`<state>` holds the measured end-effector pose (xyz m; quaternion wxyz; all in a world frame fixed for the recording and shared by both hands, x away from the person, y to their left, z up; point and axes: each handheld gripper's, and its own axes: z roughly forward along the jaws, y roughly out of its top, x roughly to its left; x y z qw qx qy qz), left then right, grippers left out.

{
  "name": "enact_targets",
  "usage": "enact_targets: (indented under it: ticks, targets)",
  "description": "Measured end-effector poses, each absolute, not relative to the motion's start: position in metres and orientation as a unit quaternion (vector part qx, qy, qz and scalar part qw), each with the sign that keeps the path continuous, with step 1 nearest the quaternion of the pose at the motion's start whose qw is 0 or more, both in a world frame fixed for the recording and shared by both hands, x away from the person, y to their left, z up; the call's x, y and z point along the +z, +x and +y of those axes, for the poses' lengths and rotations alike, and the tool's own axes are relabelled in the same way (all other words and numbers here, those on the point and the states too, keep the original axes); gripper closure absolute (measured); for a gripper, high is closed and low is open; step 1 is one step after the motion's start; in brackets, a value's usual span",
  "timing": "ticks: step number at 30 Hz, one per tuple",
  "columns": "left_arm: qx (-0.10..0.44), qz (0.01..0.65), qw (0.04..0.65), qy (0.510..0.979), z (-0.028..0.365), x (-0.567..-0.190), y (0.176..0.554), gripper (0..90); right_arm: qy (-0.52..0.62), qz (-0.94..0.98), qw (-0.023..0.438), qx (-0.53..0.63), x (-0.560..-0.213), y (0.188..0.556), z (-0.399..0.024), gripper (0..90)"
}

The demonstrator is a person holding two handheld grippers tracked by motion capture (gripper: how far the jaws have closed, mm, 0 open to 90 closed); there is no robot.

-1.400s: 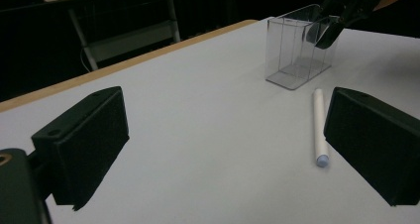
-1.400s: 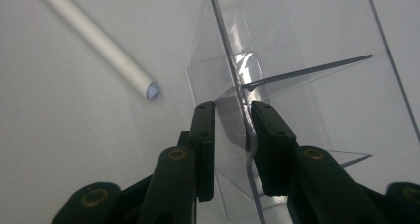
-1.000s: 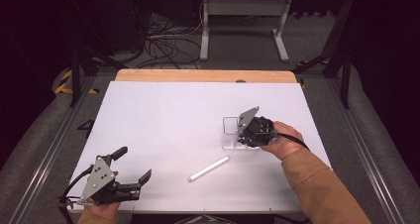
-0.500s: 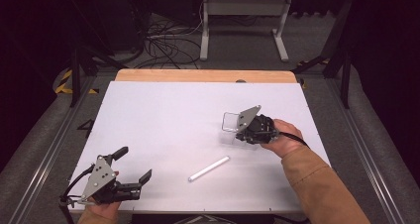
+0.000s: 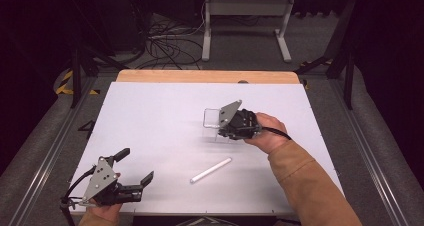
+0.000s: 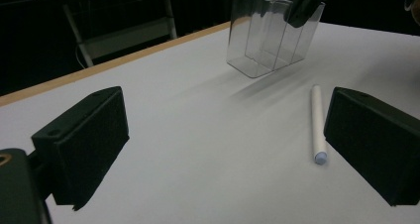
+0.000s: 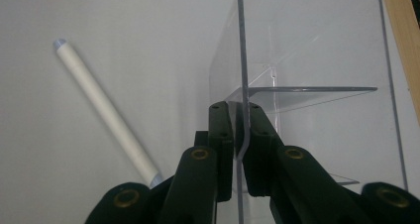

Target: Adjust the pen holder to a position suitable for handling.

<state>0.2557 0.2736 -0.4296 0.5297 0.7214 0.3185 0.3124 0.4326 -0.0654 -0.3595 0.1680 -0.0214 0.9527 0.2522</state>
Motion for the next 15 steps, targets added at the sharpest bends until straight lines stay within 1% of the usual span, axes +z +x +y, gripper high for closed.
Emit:
enact_targets:
  ticks: [9,15]
  targets:
    - [0.31,0.317,0.531,0.722,0.273,-0.43,0.256,4.4,-0.036,0.958,0.146,0.243,-0.369,0.431,-0.026,84.6]
    - [0.31,0.316,0.53,0.723,0.273,-0.43,0.256,4.4,-0.032,0.964,0.127,0.233,-0.377,0.432,-0.011,84.3]
